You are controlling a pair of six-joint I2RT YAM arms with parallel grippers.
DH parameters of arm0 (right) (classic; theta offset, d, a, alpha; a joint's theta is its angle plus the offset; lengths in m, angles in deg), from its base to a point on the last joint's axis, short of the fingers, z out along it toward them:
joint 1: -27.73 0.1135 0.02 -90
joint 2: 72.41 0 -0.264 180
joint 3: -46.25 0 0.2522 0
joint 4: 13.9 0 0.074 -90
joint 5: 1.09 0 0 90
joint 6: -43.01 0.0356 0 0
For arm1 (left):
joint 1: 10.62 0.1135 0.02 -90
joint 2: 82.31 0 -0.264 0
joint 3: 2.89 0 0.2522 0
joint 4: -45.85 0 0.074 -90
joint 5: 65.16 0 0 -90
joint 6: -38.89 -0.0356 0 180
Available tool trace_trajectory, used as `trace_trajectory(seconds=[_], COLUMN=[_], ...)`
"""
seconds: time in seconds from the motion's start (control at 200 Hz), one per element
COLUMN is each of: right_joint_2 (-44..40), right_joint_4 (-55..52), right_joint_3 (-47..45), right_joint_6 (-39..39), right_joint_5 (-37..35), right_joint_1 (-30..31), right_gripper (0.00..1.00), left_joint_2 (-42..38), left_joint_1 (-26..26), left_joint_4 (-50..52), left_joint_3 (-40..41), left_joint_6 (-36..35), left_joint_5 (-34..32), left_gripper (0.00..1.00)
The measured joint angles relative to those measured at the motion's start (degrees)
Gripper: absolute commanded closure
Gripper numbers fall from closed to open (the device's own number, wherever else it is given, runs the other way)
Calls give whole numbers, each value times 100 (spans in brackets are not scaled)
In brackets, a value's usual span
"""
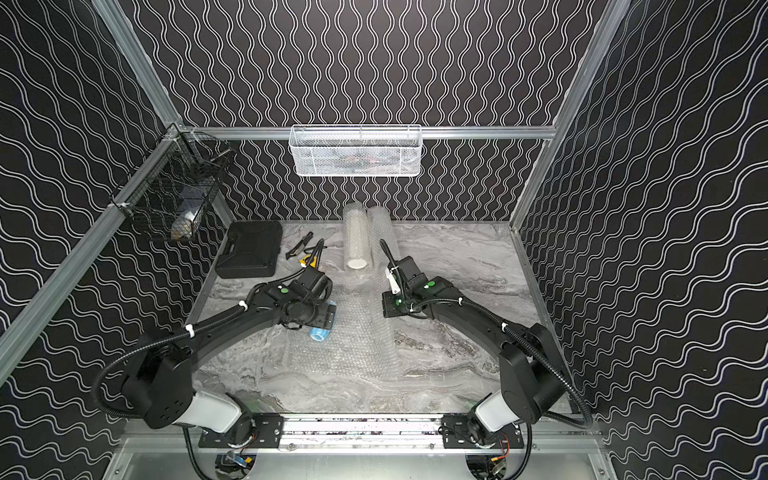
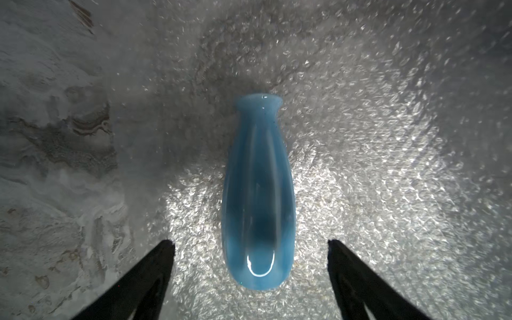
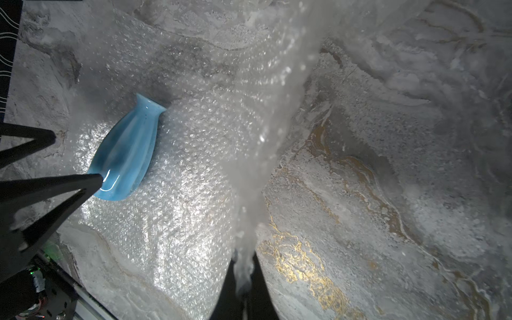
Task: Unwrap the vase from the bubble wrap
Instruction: Place the bubble wrap at the center of the board.
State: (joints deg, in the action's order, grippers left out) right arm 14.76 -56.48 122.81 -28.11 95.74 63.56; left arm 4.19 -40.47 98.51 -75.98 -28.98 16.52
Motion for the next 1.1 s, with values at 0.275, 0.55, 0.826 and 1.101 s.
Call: trace_trajectory(seconds=[0.275, 0.55, 0.826, 1.101], right_joint_2=[0, -9, -24, -72], right_joint_4=[2, 4, 7, 2], right_joint_3=[-22, -59, -118, -118], right_joint_6=[15, 20, 20, 20], right_joint_5=[15, 15, 13, -35], right_joint_1=[0, 0, 0, 0], right_gripper=[99, 98, 95, 82], left_joint_2=[437, 748, 1038, 1108], left_joint_1=[105, 129, 133, 138], left_joint_4=[-125, -308, -472, -608], left_joint_3=[22, 90, 131, 203], left_joint_6=[-122, -122, -120, -118], left_joint_5=[420, 509, 503, 505], left_gripper=[16, 18, 23, 43])
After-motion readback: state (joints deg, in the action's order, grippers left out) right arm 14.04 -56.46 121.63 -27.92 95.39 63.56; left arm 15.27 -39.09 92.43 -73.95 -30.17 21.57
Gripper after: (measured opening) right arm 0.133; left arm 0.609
